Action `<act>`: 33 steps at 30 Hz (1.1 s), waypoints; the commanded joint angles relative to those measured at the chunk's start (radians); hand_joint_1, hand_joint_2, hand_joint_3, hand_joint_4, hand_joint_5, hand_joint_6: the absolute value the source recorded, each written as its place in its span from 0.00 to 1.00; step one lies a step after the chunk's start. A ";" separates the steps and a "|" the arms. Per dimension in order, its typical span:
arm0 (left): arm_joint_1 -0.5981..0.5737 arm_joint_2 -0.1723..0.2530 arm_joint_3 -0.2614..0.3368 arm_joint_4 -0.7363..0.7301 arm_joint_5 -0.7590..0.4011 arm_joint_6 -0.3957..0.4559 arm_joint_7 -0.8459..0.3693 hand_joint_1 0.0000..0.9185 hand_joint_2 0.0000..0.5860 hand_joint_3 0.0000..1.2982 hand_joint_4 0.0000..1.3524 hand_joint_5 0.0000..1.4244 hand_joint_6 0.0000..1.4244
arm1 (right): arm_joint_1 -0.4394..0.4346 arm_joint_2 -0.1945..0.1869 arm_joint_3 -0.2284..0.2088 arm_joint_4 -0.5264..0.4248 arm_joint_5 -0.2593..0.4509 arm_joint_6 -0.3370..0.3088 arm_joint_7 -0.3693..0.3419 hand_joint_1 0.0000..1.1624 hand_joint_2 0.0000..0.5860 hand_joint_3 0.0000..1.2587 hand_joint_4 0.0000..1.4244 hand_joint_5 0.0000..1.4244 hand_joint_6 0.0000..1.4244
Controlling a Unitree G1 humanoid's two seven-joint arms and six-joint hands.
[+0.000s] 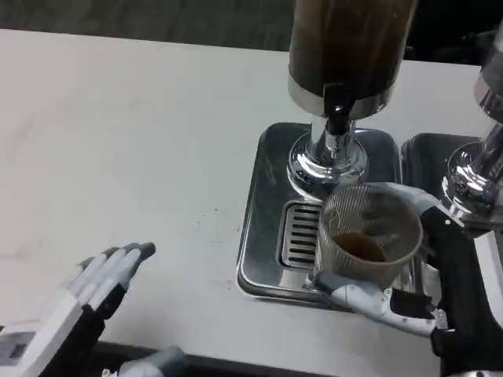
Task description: Grasp the cup under the faucet to collect the drink, then remove the cup.
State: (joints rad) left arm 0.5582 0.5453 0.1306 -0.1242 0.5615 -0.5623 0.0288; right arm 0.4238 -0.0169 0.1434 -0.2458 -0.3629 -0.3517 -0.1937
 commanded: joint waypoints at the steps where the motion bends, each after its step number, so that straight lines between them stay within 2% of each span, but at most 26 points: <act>1: 0.057 0.008 0.020 -0.029 0.036 -0.006 0.013 0.00 0.18 0.00 0.00 0.00 0.00 | 0.026 -0.022 -0.009 -0.070 0.029 -0.009 0.031 0.94 0.14 0.64 0.64 0.66 0.94; 4: 0.083 0.000 0.025 -0.035 0.053 -0.016 0.027 0.00 0.18 0.00 0.00 0.00 0.00 | 0.047 -0.029 -0.014 -0.086 0.048 -0.004 0.049 0.94 0.14 0.64 0.64 0.66 0.94; 18: 0.122 -0.034 0.004 -0.035 0.110 -0.024 0.107 0.00 0.19 0.00 0.00 0.00 0.00 | 0.158 -0.039 0.012 -0.149 0.018 -0.034 0.046 0.94 0.14 0.64 0.64 0.67 0.94; 33: 0.116 -0.072 -0.016 -0.077 0.132 0.018 0.103 0.00 0.19 0.00 0.00 0.00 0.00 | 0.162 -0.035 -0.013 -0.160 0.049 -0.032 0.048 0.94 0.14 0.64 0.64 0.67 0.95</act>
State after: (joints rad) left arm 0.6663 0.4813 0.1224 -0.1850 0.6806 -0.5585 0.1274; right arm 0.5939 -0.0550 0.1367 -0.3681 -0.3452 -0.3477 -0.1441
